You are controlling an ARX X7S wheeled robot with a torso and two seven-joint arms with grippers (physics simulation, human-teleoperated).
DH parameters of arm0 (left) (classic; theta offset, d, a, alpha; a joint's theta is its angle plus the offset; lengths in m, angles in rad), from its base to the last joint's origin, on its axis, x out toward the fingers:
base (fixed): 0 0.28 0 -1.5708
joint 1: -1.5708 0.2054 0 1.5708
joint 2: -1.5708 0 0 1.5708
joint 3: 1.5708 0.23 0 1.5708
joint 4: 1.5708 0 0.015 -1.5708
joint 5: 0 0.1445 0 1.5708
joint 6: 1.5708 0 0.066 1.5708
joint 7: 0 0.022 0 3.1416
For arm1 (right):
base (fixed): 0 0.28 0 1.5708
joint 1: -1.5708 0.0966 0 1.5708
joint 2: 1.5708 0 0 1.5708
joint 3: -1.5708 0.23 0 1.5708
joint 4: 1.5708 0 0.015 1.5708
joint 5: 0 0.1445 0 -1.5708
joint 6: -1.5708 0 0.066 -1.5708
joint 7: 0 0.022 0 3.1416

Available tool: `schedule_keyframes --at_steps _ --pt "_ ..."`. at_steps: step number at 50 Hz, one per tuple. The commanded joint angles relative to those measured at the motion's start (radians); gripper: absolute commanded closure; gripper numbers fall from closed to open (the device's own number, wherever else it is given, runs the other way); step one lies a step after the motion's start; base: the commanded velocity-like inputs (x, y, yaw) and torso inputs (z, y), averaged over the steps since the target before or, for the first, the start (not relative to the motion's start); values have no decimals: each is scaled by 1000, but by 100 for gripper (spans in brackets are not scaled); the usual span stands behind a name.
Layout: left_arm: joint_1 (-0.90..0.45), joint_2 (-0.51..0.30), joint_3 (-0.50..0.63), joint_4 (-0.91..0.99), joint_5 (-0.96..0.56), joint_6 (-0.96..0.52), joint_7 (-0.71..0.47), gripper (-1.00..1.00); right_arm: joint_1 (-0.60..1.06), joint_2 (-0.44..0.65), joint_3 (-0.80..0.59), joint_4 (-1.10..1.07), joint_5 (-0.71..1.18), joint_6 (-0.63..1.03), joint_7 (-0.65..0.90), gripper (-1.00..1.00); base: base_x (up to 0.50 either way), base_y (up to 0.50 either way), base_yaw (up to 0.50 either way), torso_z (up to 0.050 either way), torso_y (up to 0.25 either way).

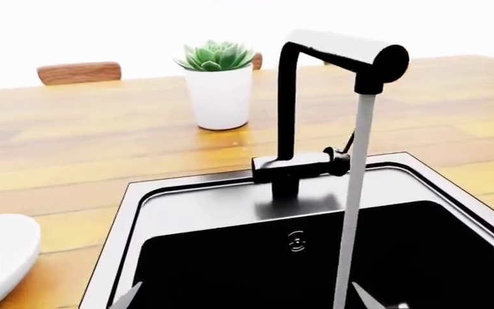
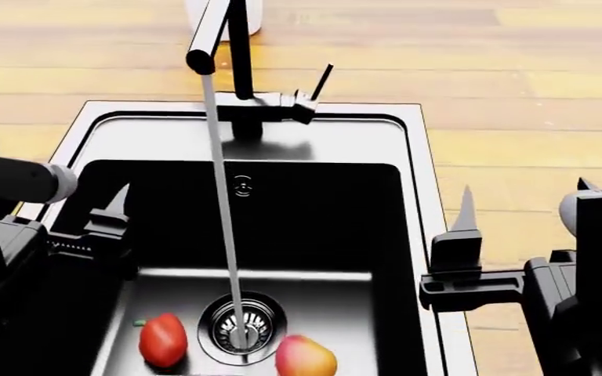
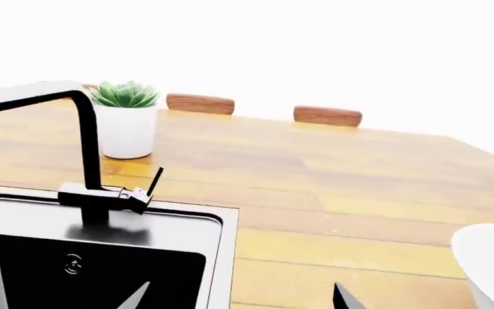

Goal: Pick the eggplants and mangos from the sink and place them in one bowl. Place the bell pepper in the other bowl. Then turn off the sink faucet.

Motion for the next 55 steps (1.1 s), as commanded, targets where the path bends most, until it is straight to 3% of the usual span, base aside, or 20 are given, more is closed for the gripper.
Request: schedule_keyframes --at_steps 1,13,30,34,38,39,40,44,45,55 --pt "1 2 1 1 -9 -14 -9 -100 -2 -4 6 -4 14 -3 -3 -100 500 0 0 0 10" --pt "1 0 17 17 -14 -24 -16 -100 -41 -5 34 -13 27 -5 -1 -100 478 0 0 0 1" --pt "13 -15 29 -14 -12 -13 -10 -100 -22 -4 6 14 26 -7 6 -100 191 0 0 0 1" --pt "0 -16 13 1 -66 -130 -16 -100 -28 -3 9 5 30 -3 8 -100 47 0 0 0 0" --pt "-18 0 -76 118 -210 -381 -37 -100 -28 0 12 2 35 9 13 -100 27 0 0 0 0" --pt "-30 36 -137 118 -251 -478 -69 -100 -26 0 11 2 36 11 13 -100 20 0 0 0 0" --pt "-36 13 -133 146 -318 -488 -120 -100 -28 0 14 -1 36 9 14 -100 16 0 0 0 0" --pt "-70 -50 -153 18 -912 -485 -588 -100 -39 3 2 7 24 -11 15 -100 10 0 0 0 0" --pt "-79 -67 -133 48 -1061 -478 -653 -100 -35 2 8 2 29 -4 16 -100 8 0 0 0 0" --pt "-50 -138 130 4 -1482 -350 -1006 -100 -12 -1 -20 28 29 3 21 -100 6 0 0 0 0"
